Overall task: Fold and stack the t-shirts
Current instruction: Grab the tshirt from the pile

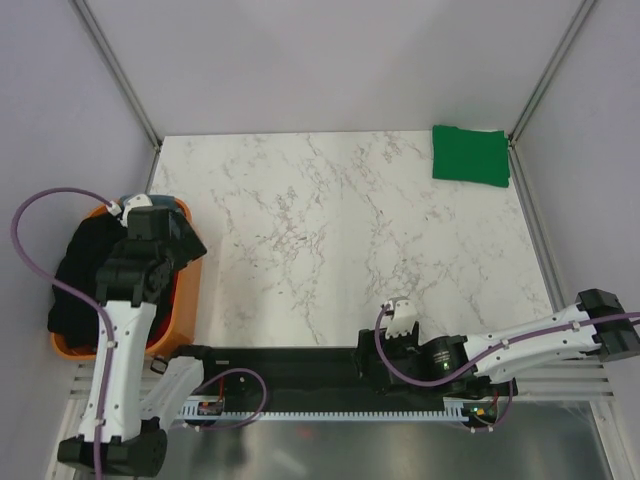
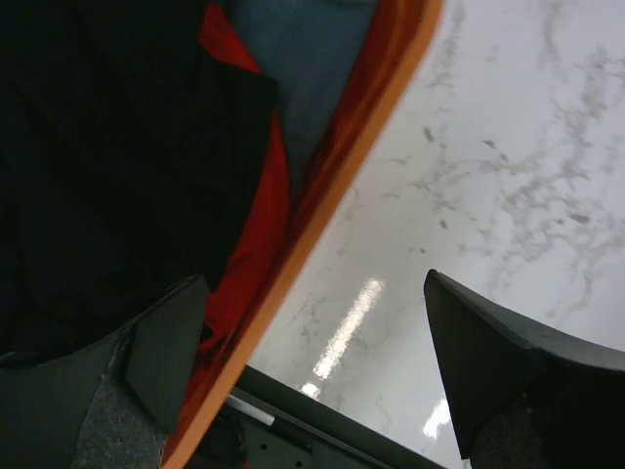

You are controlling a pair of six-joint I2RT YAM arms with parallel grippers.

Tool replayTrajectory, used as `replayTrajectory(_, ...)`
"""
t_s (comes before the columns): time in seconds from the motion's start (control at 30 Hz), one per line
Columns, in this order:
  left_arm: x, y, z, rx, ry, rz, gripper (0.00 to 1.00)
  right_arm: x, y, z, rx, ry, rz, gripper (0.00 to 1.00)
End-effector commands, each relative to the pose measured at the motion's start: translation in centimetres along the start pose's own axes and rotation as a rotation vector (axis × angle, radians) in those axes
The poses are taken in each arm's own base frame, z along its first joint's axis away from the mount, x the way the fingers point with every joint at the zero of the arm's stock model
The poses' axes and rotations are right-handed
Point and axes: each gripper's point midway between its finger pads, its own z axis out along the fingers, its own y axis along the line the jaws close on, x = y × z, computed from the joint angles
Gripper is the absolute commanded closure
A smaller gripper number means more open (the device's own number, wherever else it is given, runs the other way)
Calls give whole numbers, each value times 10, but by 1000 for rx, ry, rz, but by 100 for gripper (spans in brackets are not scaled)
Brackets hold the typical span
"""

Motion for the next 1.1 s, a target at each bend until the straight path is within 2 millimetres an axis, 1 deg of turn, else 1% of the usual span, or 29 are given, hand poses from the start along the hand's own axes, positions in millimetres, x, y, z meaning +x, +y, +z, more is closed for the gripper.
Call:
replayTrajectory(0.0, -6, 31, 21, -145, -5, -14, 0, 12, 11, 3, -29, 39, -3, 2)
replayTrajectory(0.03, -7, 37, 26, -159, 5, -28, 0, 16, 12, 4, -28, 53, -8, 2)
replayTrajectory(0.07, -6, 35, 30, -134, 22, -44, 0, 18, 12, 5, -29, 61, -9, 2)
replayTrajectory(0.1, -6, 50, 38, -172, 42, -67, 0, 20, 15, 6, -37, 66, -11, 2)
replayTrajectory(0.13, -8, 51, 41, -170, 46, -76, 0, 23, 16, 7, -39, 73, -12, 2)
replayTrajectory(0.27, -18, 58, 46, -210, 34, -126, 0, 30, 17, 12, -50, 87, -19, 2)
replayTrajectory(0.37, -24, 77, 52, -306, 24, -155, 0, 31, 20, 12, -56, 91, -32, 2)
replayTrajectory(0.43, -20, 85, 61, -337, 43, -175, 0, 32, 21, 12, -61, 98, -41, 2)
replayTrajectory(0.47, -19, 85, 67, -328, 46, -191, 0, 32, 21, 12, -64, 97, -43, 2)
replayTrajectory(0.5, -13, 92, 73, -345, 68, -220, 0, 32, 22, 11, -70, 104, -44, 2)
replayTrajectory(0.57, -6, 97, 84, -356, 98, -245, 0, 31, 26, 8, -87, 108, -71, 2)
replayTrajectory(0.63, -6, 102, 88, -368, 94, -258, 1, 31, 26, 5, -92, 118, -99, 2)
replayTrajectory(0.67, -7, 102, 91, -368, 95, -254, 4, 30, 24, 4, -84, 121, -119, 2)
replayTrajectory(0.7, -9, 102, 92, -365, 93, -255, 17, 30, 22, 3, -79, 123, -126, 2)
replayTrajectory(0.73, -11, 100, 92, -360, 90, -256, 27, 30, 19, 3, -71, 125, -132, 2)
replayTrajectory(0.77, -18, 96, 90, -338, 76, -259, 43, 30, 15, 3, -63, 126, -139, 2)
replayTrajectory(0.8, -22, 95, 88, -330, 68, -263, 70, 30, 14, 1, -69, 127, -131, 2)
replayTrajectory(0.83, -26, 92, 86, -319, 58, -267, 78, 31, 9, 2, -64, 128, -130, 2)
replayTrajectory(0.87, -35, 87, 81, -291, 35, -281, 86, 31, 8, 1, -67, 128, -125, 2)
replayTrajectory(0.9, -37, 84, 78, -278, 36, -289, 96, 29, 8, 0, -73, 127, -105, 2)
replayTrajectory(0.93, -42, 80, 74, -264, 27, -299, 98, 30, 6, 0, -74, 126, -102, 2)
replayTrajectory(0.97, -56, 72, 66, -224, -4, -319, 98, 29, 5, -1, -75, 123, -96, 2)
replayTrajectory(1.0, -60, 67, 60, -204, -7, -329, 98, 27, 6, -3, -84, 122, -78, 2)
replayTrajectory(1.03, -77, 55, 50, -144, -42, -355, 98, 26, 6, -3, -86, 120, -74, 2)
replayTrajectory(1.07, -83, 47, 44, -107, -47, -364, 98, 23, 5, -5, -85, 111, -70, 2)
